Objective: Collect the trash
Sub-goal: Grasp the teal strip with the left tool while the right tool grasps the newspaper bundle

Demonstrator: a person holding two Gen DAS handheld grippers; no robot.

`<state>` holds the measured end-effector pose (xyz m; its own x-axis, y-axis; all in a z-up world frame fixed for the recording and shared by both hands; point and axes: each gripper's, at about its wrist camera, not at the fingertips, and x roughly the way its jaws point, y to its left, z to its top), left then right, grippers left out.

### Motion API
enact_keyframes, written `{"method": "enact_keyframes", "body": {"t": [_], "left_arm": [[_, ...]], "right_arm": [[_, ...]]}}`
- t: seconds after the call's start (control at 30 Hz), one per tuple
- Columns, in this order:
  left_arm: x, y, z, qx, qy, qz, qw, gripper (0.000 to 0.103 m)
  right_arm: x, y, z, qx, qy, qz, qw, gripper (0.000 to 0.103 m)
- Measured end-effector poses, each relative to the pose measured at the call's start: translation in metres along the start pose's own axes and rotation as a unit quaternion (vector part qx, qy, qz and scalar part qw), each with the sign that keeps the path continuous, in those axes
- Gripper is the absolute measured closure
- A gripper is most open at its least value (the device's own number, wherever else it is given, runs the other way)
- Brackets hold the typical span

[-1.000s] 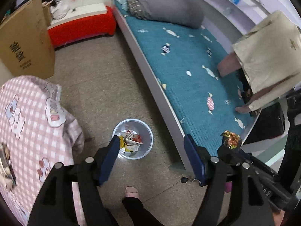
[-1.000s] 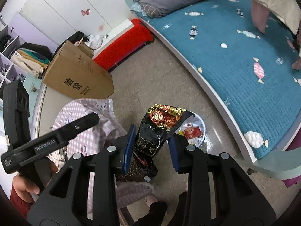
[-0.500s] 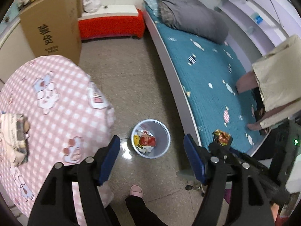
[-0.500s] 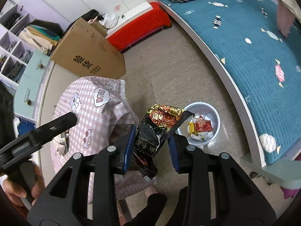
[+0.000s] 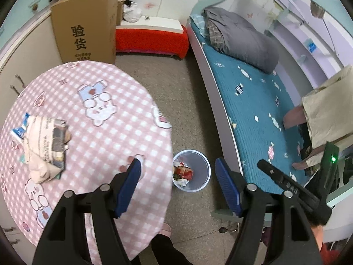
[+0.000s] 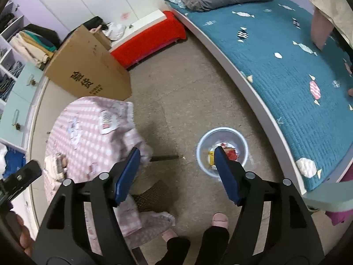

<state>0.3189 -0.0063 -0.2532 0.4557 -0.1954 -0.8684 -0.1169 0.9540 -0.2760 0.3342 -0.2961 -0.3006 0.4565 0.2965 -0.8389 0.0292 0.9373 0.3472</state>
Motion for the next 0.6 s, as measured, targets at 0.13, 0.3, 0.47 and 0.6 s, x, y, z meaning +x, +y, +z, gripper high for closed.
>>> {"method": "enact_keyframes", "body": {"t": [0.13,0.3,0.47,0.6], "left_arm": [[-0.02,0.035,-0.005,-0.016,-0.009,-0.007,0.9998,0.035],[-0.041,0.087,-0.011,-0.035,-0.016,-0.009,0.9992,0.034],[-0.064,0.167,-0.019,-0.068,-0.021,0.005,0.9974,0.031],[-0.074,0.23,-0.025,-0.103,-0.02,0.016,0.9943,0.029]], "right_arm": [[-0.014,0.052,-0.017,-0.03,-0.011,0.023,0.999,0.033],[-0.015,0.13,-0.044,-0.068,-0.01,0.049,0.996,0.032],[0.001,0.2,-0.077,-0.09,0.002,0.066,0.994,0.032],[0.023,0.248,-0.102,-0.101,0.018,0.076,0.992,0.031]]}}
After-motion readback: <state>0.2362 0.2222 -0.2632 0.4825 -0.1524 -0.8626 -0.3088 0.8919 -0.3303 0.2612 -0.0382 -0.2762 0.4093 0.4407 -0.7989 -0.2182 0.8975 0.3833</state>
